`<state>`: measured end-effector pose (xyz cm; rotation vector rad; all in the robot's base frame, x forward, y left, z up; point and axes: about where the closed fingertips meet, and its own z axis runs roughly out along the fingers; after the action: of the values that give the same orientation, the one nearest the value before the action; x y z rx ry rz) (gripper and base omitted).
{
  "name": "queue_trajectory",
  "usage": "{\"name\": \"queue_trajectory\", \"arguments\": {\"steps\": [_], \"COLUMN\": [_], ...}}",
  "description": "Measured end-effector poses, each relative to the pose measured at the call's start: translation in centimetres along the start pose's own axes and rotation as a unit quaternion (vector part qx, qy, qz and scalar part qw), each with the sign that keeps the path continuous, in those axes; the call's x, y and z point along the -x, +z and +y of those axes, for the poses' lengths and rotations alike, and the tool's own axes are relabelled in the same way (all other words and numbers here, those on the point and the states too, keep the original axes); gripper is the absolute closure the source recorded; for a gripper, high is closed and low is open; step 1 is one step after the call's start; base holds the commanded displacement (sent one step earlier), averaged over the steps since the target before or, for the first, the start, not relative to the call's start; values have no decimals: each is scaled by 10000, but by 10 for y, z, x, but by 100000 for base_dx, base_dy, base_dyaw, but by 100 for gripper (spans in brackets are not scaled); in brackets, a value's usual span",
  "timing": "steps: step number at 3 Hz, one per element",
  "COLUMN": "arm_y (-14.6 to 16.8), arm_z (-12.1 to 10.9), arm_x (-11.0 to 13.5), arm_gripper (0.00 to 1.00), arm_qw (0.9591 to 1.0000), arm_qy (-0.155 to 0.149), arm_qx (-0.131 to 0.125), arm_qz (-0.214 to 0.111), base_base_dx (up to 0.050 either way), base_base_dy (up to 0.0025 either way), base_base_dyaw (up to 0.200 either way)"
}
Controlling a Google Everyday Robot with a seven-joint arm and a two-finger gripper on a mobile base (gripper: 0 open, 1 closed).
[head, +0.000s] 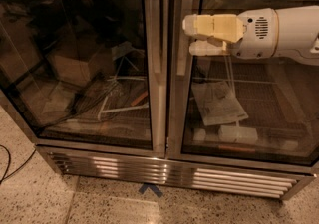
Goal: Place blue chip bag into bottom drawer
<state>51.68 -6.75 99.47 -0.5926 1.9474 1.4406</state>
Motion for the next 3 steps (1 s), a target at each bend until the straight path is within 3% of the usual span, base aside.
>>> {"name": "queue_trajectory", "arguments": {"steps": [2,3], "arm_y": [5,3], "arm_z": [-4,-2], "arm_x": [26,28], "arm_gripper": [0,0], "arm_qw": [9997,9996], "arm_qy": [-212,-248], "arm_qx": [6,19], "arm_qz": [-131,-153], "base_base_dx": [0,0], "base_base_dy": [0,0], "base_base_dyaw": [0,0]}}
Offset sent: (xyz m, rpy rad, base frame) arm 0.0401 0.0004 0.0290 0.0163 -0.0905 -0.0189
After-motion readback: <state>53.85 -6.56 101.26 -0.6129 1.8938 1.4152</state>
